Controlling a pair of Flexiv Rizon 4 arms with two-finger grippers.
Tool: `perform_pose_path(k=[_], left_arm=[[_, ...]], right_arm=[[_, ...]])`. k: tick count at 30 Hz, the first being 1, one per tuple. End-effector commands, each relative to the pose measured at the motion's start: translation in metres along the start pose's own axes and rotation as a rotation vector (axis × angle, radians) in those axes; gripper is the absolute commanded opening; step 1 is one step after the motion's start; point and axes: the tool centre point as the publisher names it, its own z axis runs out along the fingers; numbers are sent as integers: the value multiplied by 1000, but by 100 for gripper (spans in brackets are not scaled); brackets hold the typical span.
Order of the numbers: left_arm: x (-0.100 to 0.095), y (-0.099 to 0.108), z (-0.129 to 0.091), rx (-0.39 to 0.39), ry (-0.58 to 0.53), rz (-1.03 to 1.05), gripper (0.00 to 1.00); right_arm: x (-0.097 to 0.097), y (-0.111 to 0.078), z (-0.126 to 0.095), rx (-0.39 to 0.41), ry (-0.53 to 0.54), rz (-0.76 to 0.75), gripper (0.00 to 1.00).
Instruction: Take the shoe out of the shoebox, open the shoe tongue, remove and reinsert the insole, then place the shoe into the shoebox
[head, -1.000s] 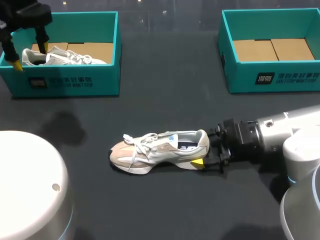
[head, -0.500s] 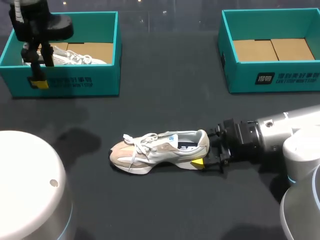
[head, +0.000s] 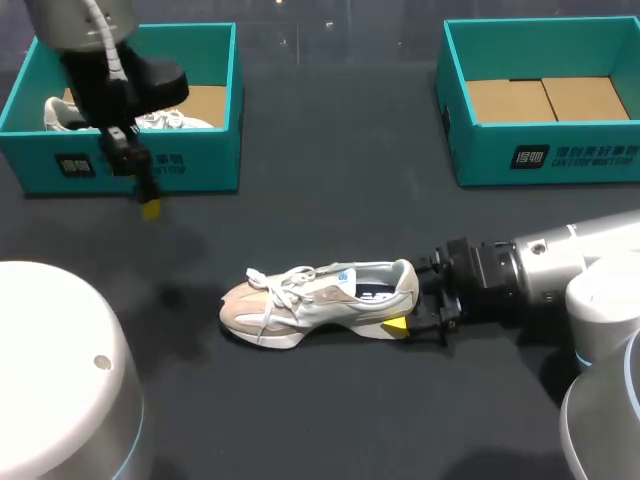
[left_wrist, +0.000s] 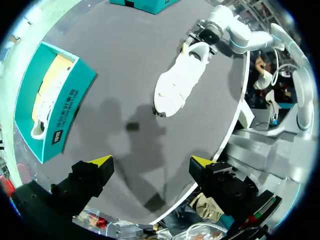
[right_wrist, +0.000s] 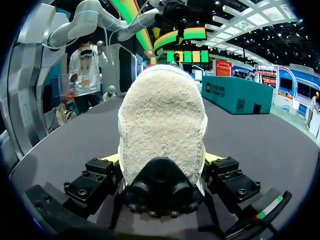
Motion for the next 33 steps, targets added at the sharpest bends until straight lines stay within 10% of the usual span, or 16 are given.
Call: perform_pose_path(k=[1,10,24,33], left_arm=[[28,-2,8,34,-86,-694,100],[28,-2,8,34,-86,-694,100],[106,-63,39,45,-28,-1092,100],[107,-70,38,55,-12,-1104,100]], right_arm=[[2,0,1,3,-1,0,0],[2,0,1,3,-1,0,0],[2,0,1,3,-1,0,0],[2,0,1,3,-1,0,0]])
